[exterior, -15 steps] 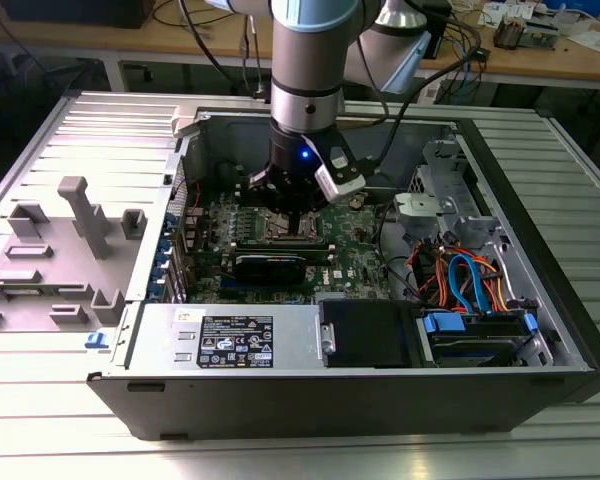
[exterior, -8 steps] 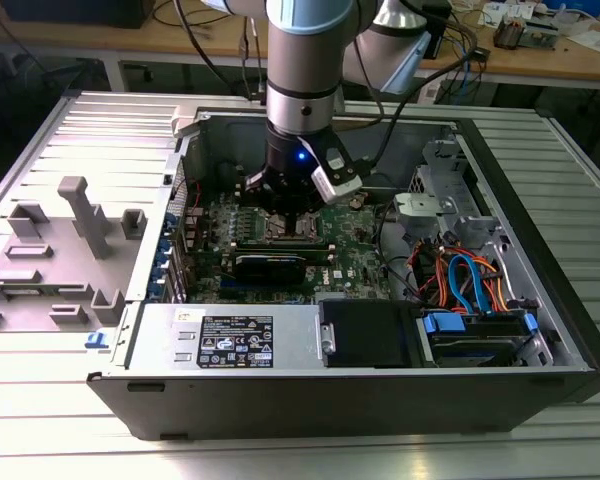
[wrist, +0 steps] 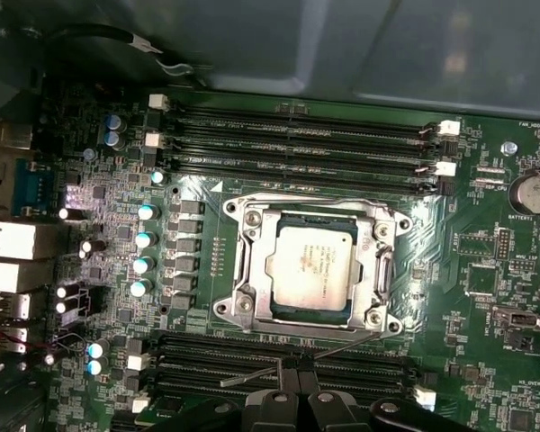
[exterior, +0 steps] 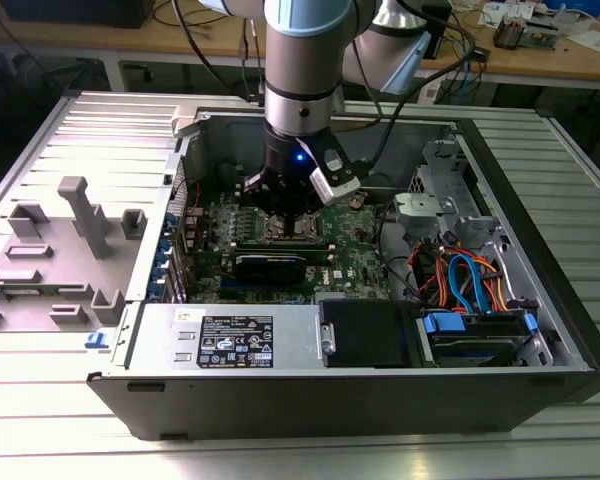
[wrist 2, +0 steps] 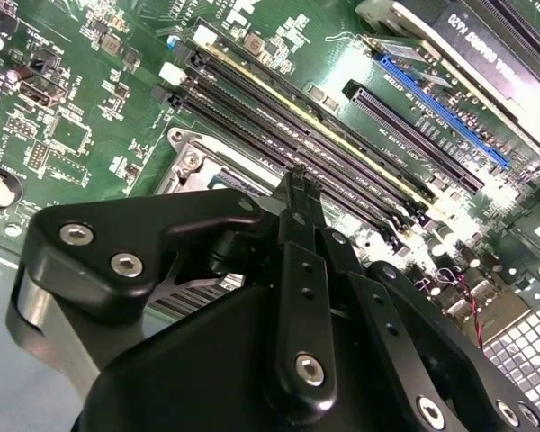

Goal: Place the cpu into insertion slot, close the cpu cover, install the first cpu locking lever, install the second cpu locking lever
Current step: 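Install the second cpu locking lever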

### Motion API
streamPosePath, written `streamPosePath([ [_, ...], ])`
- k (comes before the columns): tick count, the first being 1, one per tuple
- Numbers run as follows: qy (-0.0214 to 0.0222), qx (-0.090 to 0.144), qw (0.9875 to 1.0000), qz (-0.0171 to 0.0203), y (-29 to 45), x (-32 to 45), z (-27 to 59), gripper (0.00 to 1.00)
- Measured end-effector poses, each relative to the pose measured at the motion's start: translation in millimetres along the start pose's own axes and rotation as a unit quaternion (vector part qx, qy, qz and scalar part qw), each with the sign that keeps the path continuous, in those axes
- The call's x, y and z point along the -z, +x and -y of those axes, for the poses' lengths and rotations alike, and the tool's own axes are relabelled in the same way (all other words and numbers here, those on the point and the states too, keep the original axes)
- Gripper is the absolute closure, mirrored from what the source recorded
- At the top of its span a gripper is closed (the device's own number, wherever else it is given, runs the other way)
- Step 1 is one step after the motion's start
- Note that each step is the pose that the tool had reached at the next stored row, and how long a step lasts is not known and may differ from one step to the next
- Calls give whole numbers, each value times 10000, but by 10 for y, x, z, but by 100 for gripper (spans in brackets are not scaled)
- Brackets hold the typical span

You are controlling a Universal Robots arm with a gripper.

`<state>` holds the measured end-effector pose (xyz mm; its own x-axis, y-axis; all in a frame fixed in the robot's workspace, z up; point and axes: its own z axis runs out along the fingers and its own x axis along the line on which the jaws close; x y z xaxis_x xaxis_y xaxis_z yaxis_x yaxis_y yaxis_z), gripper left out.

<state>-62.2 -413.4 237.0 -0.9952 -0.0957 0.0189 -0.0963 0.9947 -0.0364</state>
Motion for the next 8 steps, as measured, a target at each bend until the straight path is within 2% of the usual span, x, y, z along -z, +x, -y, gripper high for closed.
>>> streamPosePath([
  [8,0,0,10000,0,49,-14,-5,89],
])
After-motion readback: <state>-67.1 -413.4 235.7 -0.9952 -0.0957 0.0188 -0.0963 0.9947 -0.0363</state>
